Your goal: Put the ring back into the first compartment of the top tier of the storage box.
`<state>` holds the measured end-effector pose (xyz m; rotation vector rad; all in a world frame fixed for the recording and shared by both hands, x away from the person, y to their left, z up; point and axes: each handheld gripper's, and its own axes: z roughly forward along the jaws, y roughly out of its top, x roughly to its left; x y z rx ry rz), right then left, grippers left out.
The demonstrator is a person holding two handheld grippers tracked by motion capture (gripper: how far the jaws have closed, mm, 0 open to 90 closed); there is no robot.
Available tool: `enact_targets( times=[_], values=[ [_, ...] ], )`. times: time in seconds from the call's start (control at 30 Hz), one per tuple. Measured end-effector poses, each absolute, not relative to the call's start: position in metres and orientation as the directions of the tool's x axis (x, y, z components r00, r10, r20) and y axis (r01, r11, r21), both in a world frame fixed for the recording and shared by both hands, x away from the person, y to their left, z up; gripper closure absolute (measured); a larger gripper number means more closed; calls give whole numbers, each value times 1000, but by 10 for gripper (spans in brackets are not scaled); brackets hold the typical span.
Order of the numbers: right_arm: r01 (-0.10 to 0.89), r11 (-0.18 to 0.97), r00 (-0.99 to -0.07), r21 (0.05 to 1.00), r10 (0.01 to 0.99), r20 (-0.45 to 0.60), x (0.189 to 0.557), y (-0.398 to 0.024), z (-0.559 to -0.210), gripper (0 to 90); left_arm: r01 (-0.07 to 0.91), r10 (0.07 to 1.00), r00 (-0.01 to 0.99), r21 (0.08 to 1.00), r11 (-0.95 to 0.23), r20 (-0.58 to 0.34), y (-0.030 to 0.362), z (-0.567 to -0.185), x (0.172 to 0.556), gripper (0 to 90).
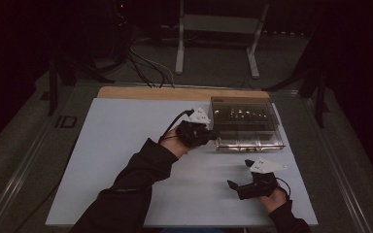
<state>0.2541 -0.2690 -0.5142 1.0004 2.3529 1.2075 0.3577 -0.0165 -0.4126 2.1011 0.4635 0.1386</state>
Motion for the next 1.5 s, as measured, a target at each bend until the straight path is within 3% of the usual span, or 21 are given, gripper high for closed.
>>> enact_targets(
  times=[1.07,1.2,1.33,1.5],
  values=[
    [436,400,-708,806,706,32,253,-270,-513,0,253,420,905,875,-413,-64,-56,-431,385,878],
    [434,401,-708,807,706,30,252,-271,-513,0,276,451,889,874,-401,-74,-54,-433,385,549],
    [434,401,-708,807,706,30,252,-271,-513,0,300,443,889,878,-372,-116,-47,-429,384,436],
    [431,403,-709,807,704,28,252,-270,-513,0,285,441,892,881,-376,-100,-41,-422,378,299]
  ],
)
